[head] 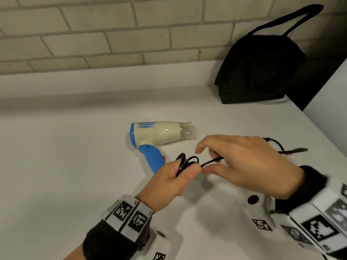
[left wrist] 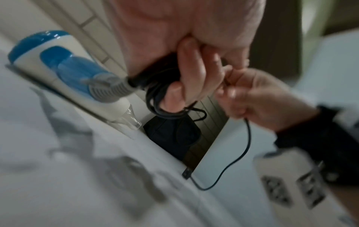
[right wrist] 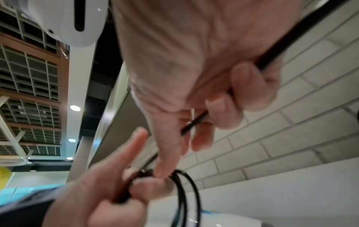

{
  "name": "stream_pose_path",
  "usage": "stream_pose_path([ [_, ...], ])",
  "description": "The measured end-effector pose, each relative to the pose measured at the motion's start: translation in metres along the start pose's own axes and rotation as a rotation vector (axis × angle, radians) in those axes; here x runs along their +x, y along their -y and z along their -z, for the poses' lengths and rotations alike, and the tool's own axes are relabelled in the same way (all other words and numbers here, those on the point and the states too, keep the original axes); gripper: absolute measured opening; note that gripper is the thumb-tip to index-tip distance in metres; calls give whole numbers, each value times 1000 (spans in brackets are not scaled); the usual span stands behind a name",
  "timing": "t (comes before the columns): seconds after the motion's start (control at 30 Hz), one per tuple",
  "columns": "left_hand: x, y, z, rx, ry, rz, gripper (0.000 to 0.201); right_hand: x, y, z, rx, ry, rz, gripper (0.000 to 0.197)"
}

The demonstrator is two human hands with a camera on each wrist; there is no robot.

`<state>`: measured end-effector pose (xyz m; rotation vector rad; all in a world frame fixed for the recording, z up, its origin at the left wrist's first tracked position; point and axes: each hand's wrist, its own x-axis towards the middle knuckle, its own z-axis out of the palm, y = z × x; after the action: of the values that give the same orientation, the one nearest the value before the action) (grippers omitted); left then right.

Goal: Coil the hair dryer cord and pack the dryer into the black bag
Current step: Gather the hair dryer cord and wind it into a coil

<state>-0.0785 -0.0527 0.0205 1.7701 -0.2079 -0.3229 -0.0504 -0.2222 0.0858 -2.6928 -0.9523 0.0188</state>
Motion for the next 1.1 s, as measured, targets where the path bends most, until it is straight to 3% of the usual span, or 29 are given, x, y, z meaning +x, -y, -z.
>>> stream_pose_path([
  [0.07,-2,-7,4,-61,103,-10,26,5,-4,-6,11,29,56,50],
  [0.13,-2,-10,7,-115,218,-10,24,11,-7,-20,72,81,107,56],
  [0.23,-3,-9,9,-207,305,-7,43,18,-6,-42,507,195,81,33],
  [0.37,-1,-4,13,-350,234,44,45,21,-8,-58,946,197,-15,27],
  [0.5,0,2,15,-394,119,83,47,23,-6,-67,1096,147,-66,12],
  [0.67,1,-4,7,-635,10,228,51,27,0,-80,1016,14,-69,20],
  [0.8,7,-9,-1,-659,-98,236,46,31,-1,-84,990,-115,-65,18],
  [0.9,7,-10,0,-645,-128,248,45,29,-8,-74,839,-33,-10,15],
  [1.0,4,-13,13,-774,-159,254,44,18,-34,-63,391,140,-58,45],
  [1.03,3,-15,20,-818,-178,241,45,12,-44,-59,282,168,-93,41],
  [1.1,2,-19,31,-881,-237,209,48,1,-61,-55,279,107,-149,23],
])
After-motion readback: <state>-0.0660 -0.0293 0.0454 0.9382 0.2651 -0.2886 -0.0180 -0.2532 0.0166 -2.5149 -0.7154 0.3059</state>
